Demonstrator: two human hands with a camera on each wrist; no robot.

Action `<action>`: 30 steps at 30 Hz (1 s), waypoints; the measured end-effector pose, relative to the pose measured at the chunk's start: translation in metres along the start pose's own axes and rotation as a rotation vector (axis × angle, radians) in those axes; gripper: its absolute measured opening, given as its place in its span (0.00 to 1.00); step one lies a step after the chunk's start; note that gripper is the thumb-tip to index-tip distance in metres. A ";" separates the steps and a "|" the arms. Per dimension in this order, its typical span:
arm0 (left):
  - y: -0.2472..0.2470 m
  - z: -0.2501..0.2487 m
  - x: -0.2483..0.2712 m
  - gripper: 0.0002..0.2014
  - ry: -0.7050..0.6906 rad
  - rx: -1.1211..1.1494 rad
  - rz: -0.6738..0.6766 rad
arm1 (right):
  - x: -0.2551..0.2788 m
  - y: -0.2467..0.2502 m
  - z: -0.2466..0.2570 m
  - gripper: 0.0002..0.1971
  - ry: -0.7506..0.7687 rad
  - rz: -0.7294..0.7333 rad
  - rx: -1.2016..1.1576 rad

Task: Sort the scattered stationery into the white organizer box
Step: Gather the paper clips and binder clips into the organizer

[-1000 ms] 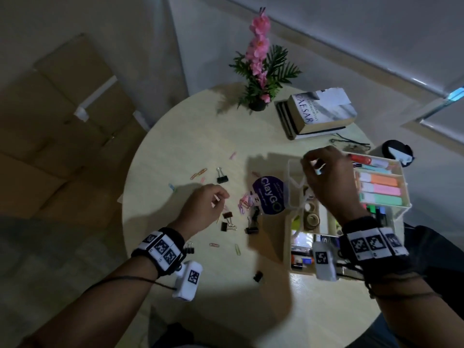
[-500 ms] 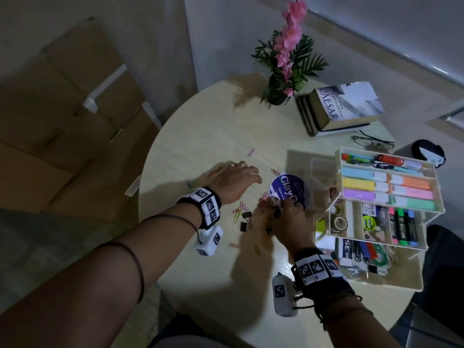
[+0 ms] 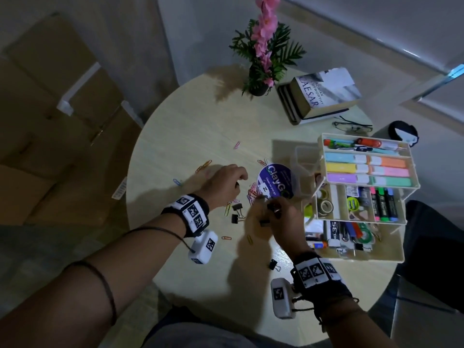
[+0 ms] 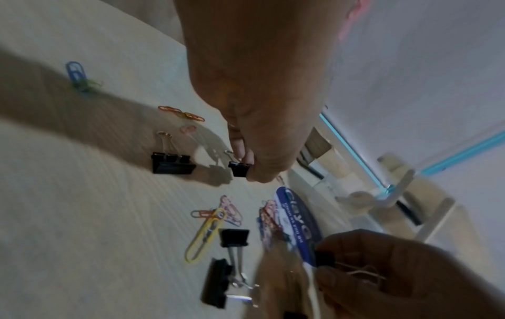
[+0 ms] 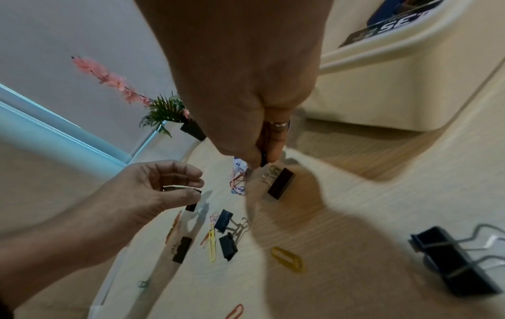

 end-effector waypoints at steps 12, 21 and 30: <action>-0.034 -0.093 0.056 0.13 -0.173 0.297 0.003 | 0.101 0.083 -0.026 0.13 0.187 0.009 -0.149; -0.103 -0.214 0.051 0.11 -0.227 0.437 0.080 | 0.099 0.216 -0.171 0.10 0.009 -0.354 -0.074; -0.199 -0.318 0.009 0.10 -0.233 0.364 0.083 | 0.070 0.201 -0.222 0.15 0.198 0.031 0.312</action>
Point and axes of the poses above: each hand's wrist, its own x-axis away from the middle knuckle, its own y-axis out of the back of the hand, z = x × y, the point moved 7 cm from there along -x, towards the middle knuckle, and after that the axes turned 2 degrees about -z, right-handed, at the moved point
